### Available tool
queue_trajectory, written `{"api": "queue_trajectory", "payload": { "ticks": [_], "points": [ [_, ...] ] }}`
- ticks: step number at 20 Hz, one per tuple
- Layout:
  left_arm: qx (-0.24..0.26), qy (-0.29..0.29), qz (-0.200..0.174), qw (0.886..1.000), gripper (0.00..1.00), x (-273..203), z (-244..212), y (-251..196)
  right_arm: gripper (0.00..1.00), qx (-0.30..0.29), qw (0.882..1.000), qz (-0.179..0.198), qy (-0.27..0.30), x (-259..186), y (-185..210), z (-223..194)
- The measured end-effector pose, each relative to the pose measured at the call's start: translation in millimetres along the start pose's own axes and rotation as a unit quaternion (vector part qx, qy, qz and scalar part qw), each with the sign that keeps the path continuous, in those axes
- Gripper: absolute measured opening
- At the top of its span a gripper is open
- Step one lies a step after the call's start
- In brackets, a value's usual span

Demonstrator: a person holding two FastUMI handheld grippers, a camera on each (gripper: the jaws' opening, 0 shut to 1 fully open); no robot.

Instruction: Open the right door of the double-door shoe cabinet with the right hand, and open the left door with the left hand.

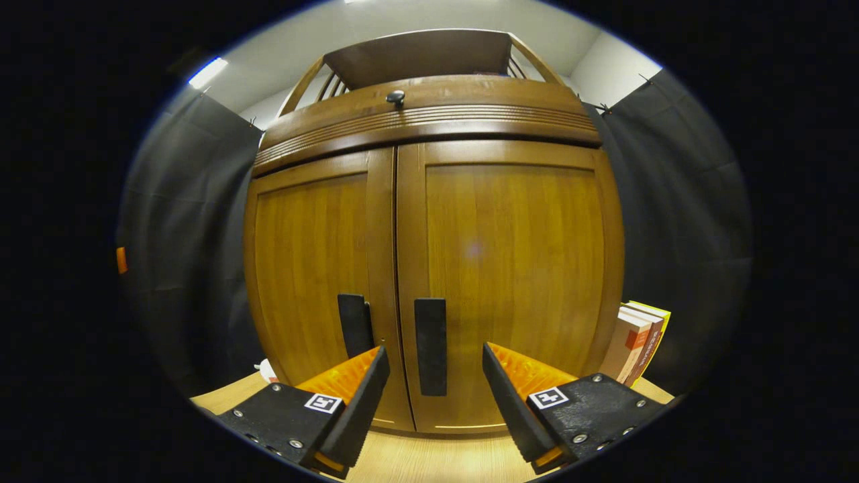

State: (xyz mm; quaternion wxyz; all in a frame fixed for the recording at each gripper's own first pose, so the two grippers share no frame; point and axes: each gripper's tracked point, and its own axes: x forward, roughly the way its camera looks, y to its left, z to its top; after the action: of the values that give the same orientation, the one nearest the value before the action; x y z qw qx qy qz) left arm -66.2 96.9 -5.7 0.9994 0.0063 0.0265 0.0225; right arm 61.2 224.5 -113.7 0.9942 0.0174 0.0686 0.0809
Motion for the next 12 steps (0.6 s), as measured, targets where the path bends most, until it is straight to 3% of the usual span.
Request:
{"api": "queue_trajectory", "payload": {
  "ticks": [1, 2, 3, 4, 6, 10, 12],
  "points": [
    [-0.001, 0.0, 0.002, 1.0, 0.96, 0.2, -0.9, 3.9, 0.82, 0.001, 1.0, -0.002, 0.005, 7.5, -0.3, -4.4],
    [0.0, 0.001, 0.004, 1.0, 0.96, 0.0, -2.8, 7.4, 0.87, 0.004, 1.0, -0.005, 0.008, 13.9, -0.8, -8.1],
    [0.0, 0.0, 0.007, 1.0, 0.96, 0.0, -2.9, 10.9, 0.76, 0.008, 1.0, -0.008, 0.01, 22.3, -1.4, -10.3],
    [0.001, -0.001, 0.011, 1.0, 0.93, -0.1, -3.1, 14.0, 0.73, 0.011, 1.0, -0.013, 0.011, 28.1, -2.6, -12.2],
    [0.002, -0.004, 0.016, 1.0, 0.96, 1.8, -2.3, 18.8, 0.61, 0.02, 1.0, -0.014, 0.01, 33.7, -3.4, -14.5],
    [0.0, 0.0, 0.012, 1.0, 1.0, 5.3, -6.8, 17.7, 0.56, 0.027, 0.999, -0.016, 0.015, 50.7, -2.9, -18.9],
    [-0.002, 0.002, 0.009, 1.0, 0.96, 4.8, -8.3, 17.0, 0.5, 0.024, 0.999, -0.016, 0.02, 56.3, -1.3, -23.5]
  ]
}}
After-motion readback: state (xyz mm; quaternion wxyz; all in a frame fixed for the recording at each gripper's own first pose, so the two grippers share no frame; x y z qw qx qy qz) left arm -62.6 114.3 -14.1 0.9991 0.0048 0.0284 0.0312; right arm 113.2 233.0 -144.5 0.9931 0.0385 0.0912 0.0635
